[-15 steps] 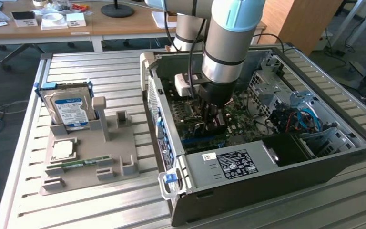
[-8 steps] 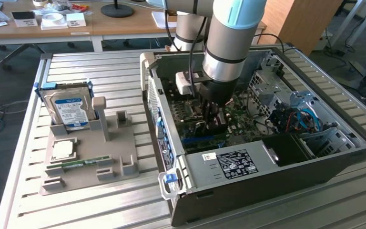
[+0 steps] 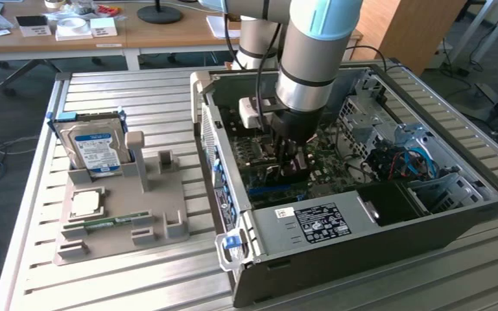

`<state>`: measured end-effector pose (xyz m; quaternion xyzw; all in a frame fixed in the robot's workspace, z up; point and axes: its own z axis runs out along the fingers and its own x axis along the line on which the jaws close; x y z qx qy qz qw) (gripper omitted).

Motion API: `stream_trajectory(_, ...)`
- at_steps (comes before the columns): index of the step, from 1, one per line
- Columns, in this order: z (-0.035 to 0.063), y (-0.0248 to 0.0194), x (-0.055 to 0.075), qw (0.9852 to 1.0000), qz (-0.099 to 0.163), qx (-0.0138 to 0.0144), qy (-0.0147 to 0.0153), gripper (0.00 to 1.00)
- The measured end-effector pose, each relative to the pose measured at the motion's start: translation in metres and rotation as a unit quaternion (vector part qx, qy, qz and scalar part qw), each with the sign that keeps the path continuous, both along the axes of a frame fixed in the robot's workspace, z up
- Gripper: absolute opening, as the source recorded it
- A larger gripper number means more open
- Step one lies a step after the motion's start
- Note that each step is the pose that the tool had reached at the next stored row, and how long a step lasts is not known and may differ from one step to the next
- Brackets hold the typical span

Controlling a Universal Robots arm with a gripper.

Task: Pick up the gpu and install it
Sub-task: 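Insert the gpu into the slot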

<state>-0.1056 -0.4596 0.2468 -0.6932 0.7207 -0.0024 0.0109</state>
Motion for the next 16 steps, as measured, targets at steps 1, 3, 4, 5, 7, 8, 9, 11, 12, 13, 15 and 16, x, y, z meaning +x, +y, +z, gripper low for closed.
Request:
stream_trajectory(1,-0.0001,0.0000,0.0000,1.0000,0.000,0.0000,0.0000,0.27)
stream_trajectory(3,-0.0006,0.0001,0.0000,1.0000,-0.001,0.0001,-0.0001,0.27)
stream_trajectory(4,-0.0008,0.0000,0.0000,1.0000,-0.002,0.0001,-0.0001,0.27)
stream_trajectory(5,-0.0012,0.0000,0.0001,1.0000,-0.003,0.0001,-0.0001,0.27)
stream_trajectory(7,-0.0020,0.0000,0.0001,1.0000,-0.007,0.0000,-0.0001,0.27)
stream_trajectory(8,-0.0022,0.0000,0.0001,1.0000,-0.009,0.0000,0.0000,0.27)
stream_trajectory(9,-0.0023,0.0000,0.0001,1.0000,-0.010,-0.0001,0.0000,0.27)
stream_trajectory(11,-0.0025,0.0000,0.0001,0.9999,-0.010,0.0000,0.0000,0.27)
stream_trajectory(12,-0.0026,0.0001,0.0001,0.9999,-0.010,0.0000,0.0000,0.27)
stream_trajectory(13,-0.0027,0.0001,0.0000,0.9999,-0.010,0.0000,0.0000,0.27)
stream_trajectory(15,-0.0029,0.0001,0.0000,0.9999,-0.010,-0.0001,0.0000,0.27)
stream_trajectory(16,-0.0032,0.0001,0.0000,0.9999,-0.010,-0.0001,0.0000,0.27)
